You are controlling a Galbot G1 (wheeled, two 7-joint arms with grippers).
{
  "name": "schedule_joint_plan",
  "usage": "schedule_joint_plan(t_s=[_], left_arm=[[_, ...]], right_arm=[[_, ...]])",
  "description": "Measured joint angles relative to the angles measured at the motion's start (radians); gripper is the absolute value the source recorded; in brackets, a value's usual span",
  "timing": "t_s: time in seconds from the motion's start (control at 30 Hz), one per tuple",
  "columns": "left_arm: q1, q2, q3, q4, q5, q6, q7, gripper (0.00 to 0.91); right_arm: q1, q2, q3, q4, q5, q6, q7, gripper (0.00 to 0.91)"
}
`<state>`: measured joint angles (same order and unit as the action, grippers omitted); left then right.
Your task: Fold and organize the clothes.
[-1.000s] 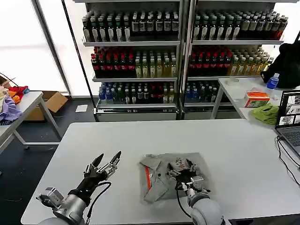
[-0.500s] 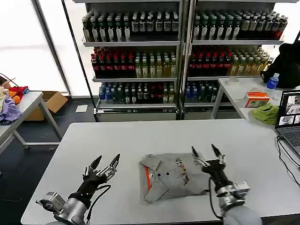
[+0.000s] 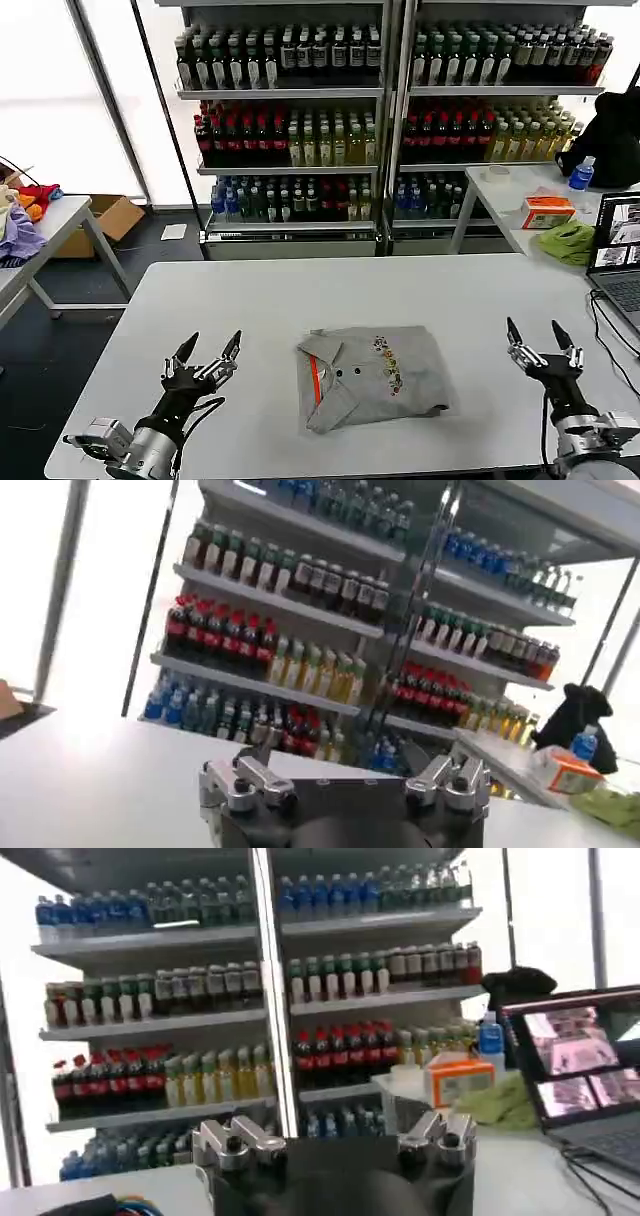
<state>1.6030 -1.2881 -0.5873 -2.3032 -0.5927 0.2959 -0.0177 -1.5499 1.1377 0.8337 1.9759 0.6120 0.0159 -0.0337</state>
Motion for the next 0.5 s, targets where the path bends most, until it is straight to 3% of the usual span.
schedule_joint_plan(t_s=[0.5], left_arm=[[0.017, -0.006, -0.024, -0.005, 0.068, -0.009, 0.017, 0.907]], right_arm=[[-0.024, 0.009, 0.044, -0.032, -0.013, 0.003, -0.017, 0.907]])
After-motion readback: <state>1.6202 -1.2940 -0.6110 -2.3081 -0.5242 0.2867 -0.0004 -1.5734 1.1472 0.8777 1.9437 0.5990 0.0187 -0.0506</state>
